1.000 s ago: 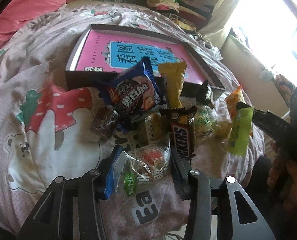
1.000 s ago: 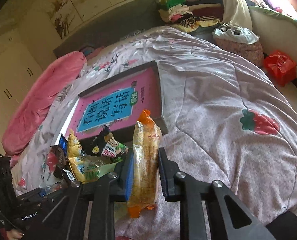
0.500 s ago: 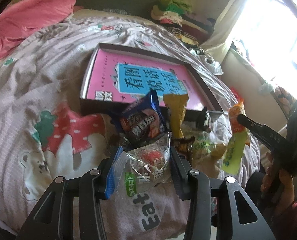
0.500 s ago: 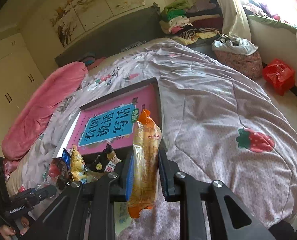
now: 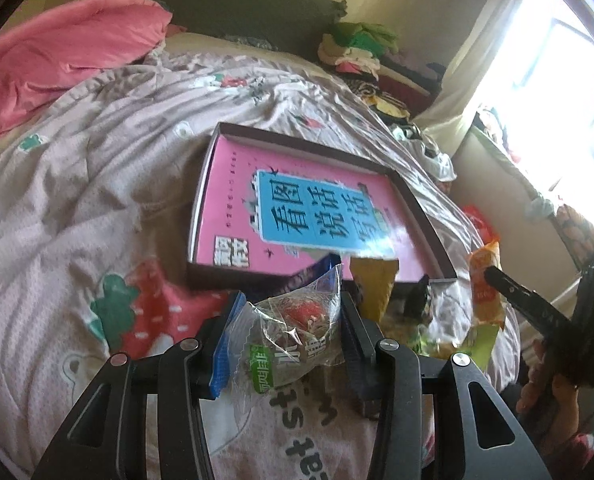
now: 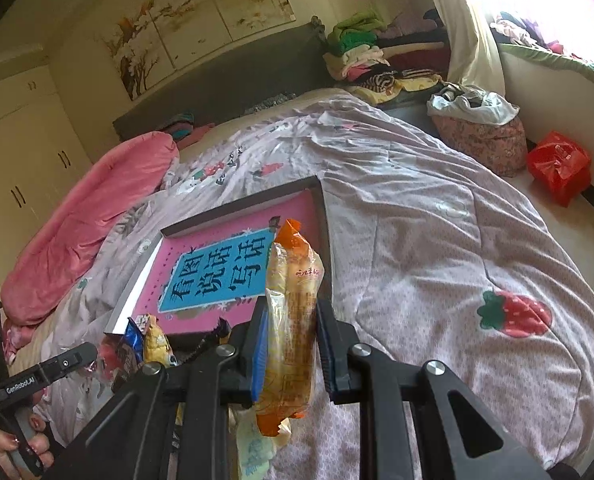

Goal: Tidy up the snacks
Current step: 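Carry the candy bag with the left tool while the right tool carries the bread packet over the tray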

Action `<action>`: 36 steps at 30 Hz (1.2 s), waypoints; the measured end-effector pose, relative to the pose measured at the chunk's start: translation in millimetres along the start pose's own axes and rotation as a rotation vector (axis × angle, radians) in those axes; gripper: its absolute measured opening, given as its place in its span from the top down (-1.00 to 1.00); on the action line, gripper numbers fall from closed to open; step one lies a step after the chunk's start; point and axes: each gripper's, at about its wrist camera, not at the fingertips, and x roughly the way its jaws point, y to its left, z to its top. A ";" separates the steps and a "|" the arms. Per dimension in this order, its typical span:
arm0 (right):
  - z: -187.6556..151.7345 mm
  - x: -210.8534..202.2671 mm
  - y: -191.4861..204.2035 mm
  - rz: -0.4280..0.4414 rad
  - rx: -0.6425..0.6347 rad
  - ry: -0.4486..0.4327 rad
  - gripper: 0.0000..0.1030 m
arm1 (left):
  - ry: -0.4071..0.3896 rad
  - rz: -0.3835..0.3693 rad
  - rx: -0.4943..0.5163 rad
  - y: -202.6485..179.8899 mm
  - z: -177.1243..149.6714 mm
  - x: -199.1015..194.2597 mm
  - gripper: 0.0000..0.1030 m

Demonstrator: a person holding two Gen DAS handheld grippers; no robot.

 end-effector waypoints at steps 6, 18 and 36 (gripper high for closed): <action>9.1 4.1 4.3 0.008 -0.007 -0.009 0.56 | -0.025 0.001 -0.001 -0.8 12.0 4.3 0.08; 26.7 20.8 11.6 0.008 -0.023 -0.013 0.56 | -0.044 0.010 -0.032 6.7 33.5 19.6 0.08; 45.3 61.0 16.7 -0.038 -0.036 0.004 0.56 | -0.045 0.019 -0.036 18.7 57.8 57.5 0.08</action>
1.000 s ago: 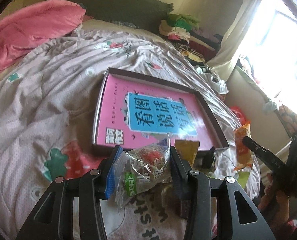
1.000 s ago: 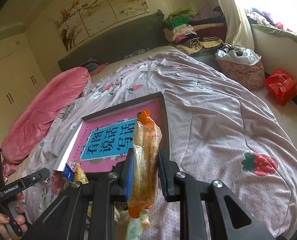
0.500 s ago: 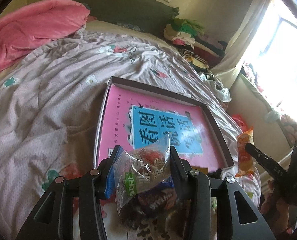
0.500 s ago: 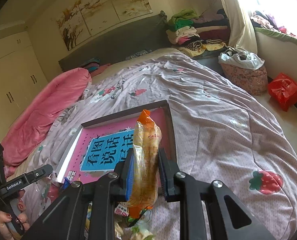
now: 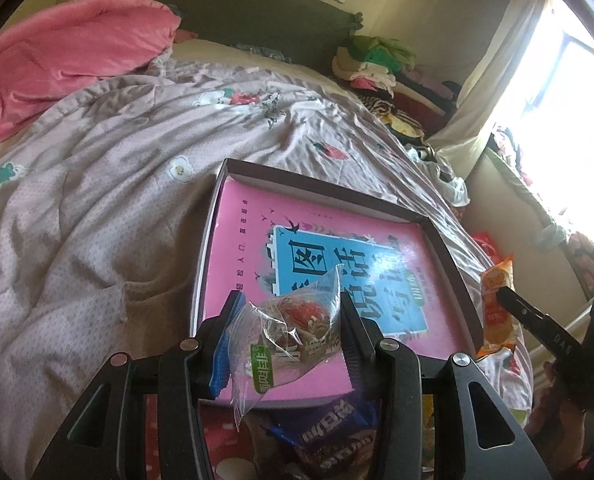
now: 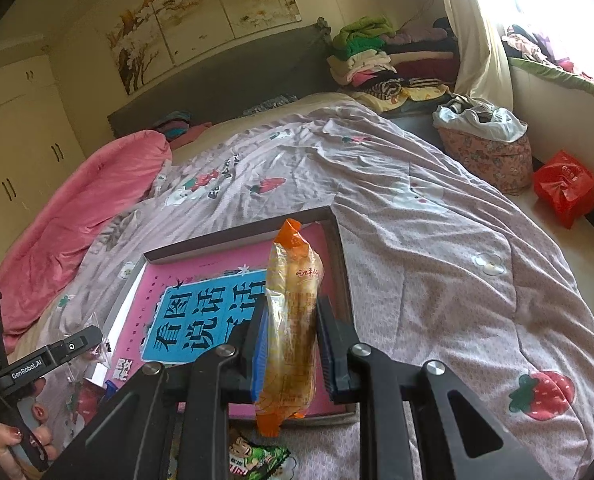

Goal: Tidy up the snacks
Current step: 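Carry the candy bag with the left tool while the right tool carries the bread packet over the tray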

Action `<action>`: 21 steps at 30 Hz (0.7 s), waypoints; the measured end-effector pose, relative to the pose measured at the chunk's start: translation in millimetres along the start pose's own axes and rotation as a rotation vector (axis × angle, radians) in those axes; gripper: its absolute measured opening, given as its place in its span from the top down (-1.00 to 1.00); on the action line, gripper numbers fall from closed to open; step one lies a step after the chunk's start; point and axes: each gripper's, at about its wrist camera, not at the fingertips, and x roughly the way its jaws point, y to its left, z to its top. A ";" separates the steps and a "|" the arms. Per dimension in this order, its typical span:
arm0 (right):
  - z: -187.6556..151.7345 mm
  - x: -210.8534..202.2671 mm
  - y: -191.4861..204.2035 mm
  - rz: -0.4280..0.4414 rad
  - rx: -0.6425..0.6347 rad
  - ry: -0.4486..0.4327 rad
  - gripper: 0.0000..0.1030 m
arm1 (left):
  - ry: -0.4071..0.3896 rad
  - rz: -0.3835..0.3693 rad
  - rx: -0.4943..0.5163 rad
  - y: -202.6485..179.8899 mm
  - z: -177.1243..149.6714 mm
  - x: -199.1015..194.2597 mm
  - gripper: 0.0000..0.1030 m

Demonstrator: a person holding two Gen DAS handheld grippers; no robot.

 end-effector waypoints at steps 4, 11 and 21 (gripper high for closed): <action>-0.7 3.8 4.0 -0.009 -0.012 0.008 0.56 | 0.009 0.002 0.002 4.4 1.0 8.2 0.08; -0.1 11.1 4.3 -0.032 -0.016 0.022 0.56 | 0.031 -0.002 0.009 8.4 -1.6 16.9 0.08; -1.9 29.6 4.9 -0.046 -0.031 0.100 0.56 | 0.062 0.002 0.050 3.9 -5.7 24.2 0.09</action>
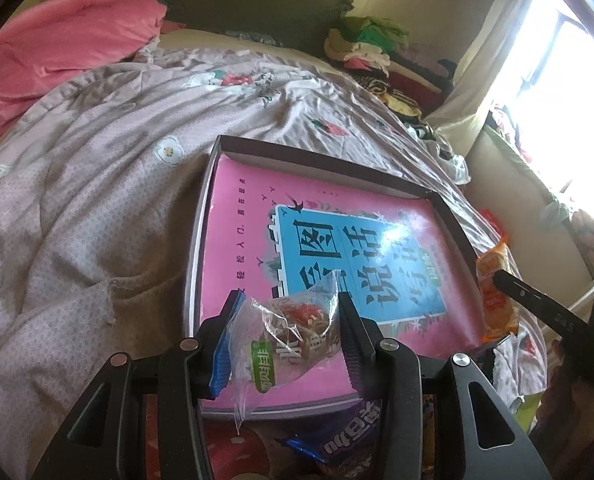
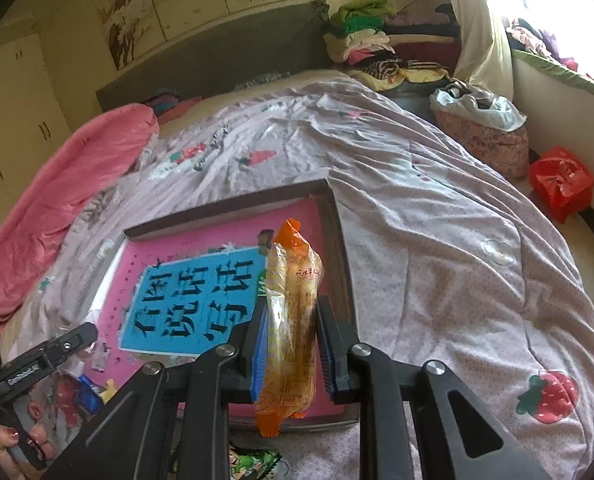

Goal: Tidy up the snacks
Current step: 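Carry the candy bag with the left tool while the right tool carries the bread packet over the tray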

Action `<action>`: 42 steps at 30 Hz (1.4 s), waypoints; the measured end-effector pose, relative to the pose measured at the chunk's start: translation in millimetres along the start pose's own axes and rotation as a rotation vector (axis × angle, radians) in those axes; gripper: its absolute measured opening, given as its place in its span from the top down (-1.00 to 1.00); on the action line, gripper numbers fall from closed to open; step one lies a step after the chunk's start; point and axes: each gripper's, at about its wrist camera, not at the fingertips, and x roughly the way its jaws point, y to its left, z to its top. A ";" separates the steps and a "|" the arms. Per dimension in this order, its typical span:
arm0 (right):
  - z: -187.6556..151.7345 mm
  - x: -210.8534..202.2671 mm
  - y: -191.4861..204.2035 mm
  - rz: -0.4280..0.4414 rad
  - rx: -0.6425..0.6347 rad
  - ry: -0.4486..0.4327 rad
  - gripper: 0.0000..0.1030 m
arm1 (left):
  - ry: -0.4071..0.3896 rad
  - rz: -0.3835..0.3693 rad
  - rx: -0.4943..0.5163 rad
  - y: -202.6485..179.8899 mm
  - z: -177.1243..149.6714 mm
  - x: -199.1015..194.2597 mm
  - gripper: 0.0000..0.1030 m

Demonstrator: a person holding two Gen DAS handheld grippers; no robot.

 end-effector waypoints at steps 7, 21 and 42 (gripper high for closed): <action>-1.6 7.0 4.6 -0.020 -0.025 0.049 0.56 | 0.027 0.001 0.006 1.0 -4.1 7.3 0.09; -7.5 8.6 6.7 -0.029 -0.029 0.093 0.55 | 0.037 -0.008 0.012 0.0 -6.1 9.8 0.10; -8.5 2.3 -1.6 -0.040 0.016 0.100 0.54 | 0.034 -0.024 -0.008 4.7 -4.0 2.8 0.09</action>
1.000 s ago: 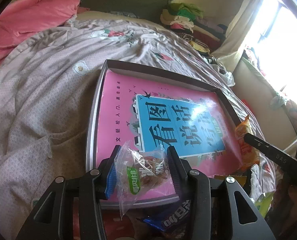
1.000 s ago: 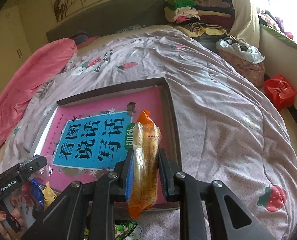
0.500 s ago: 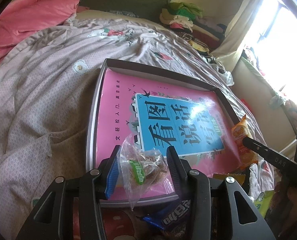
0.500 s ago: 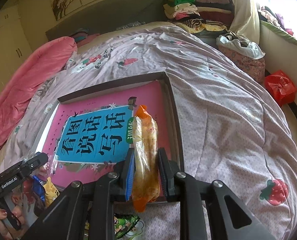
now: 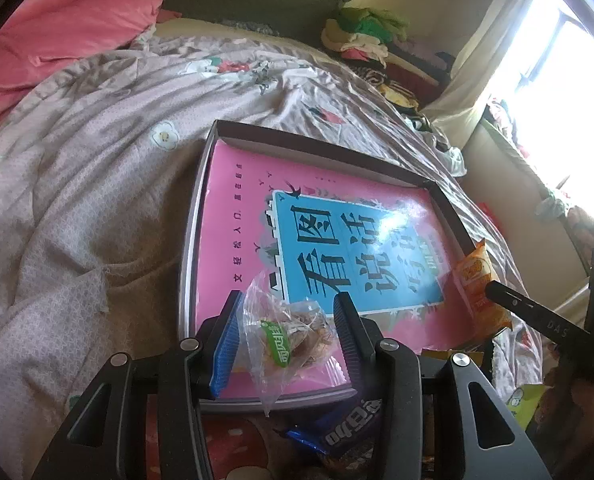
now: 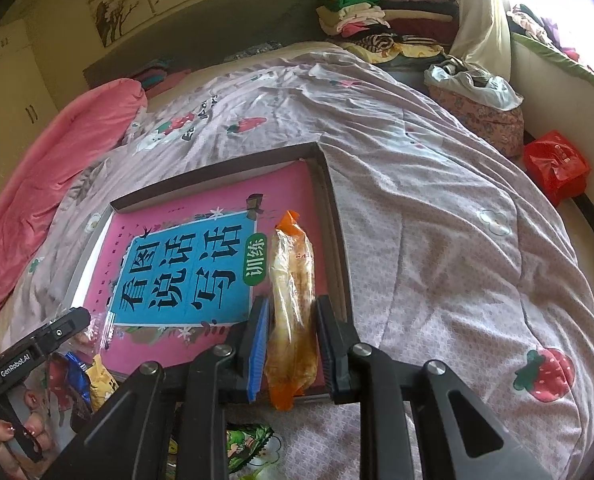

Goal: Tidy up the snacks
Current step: 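Carry the candy bag with the left tool while the right tool carries the bread packet over the tray, then open the left tool over the tray while the right tool releases the bread packet beside the book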

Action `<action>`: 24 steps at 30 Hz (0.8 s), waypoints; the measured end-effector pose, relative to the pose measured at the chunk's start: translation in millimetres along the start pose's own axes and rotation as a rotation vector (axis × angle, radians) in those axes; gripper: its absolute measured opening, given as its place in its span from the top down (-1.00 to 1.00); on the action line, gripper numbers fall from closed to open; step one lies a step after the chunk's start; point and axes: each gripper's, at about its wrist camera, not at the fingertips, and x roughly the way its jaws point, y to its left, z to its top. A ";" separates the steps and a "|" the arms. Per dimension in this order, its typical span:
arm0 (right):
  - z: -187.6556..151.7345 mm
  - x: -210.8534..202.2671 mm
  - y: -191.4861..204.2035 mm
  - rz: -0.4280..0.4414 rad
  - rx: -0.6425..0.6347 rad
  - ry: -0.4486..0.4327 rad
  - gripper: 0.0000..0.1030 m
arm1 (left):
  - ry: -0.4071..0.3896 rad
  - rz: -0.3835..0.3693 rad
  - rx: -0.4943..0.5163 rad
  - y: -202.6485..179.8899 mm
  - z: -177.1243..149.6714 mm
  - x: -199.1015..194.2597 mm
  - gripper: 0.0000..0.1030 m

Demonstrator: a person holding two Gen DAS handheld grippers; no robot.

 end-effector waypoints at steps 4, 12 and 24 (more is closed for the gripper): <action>0.0 -1.9 -1.7 -0.002 0.009 -0.004 0.50 | -0.008 -0.006 -0.003 -0.3 1.0 -4.2 0.02; 1.1 -7.8 -2.3 0.001 0.013 -0.021 0.36 | -0.017 -0.004 -0.001 -1.4 2.1 -9.9 -0.01; 2.3 -26.3 -1.9 0.031 0.010 -0.089 0.17 | -0.076 0.008 -0.027 3.5 9.0 -32.8 -0.28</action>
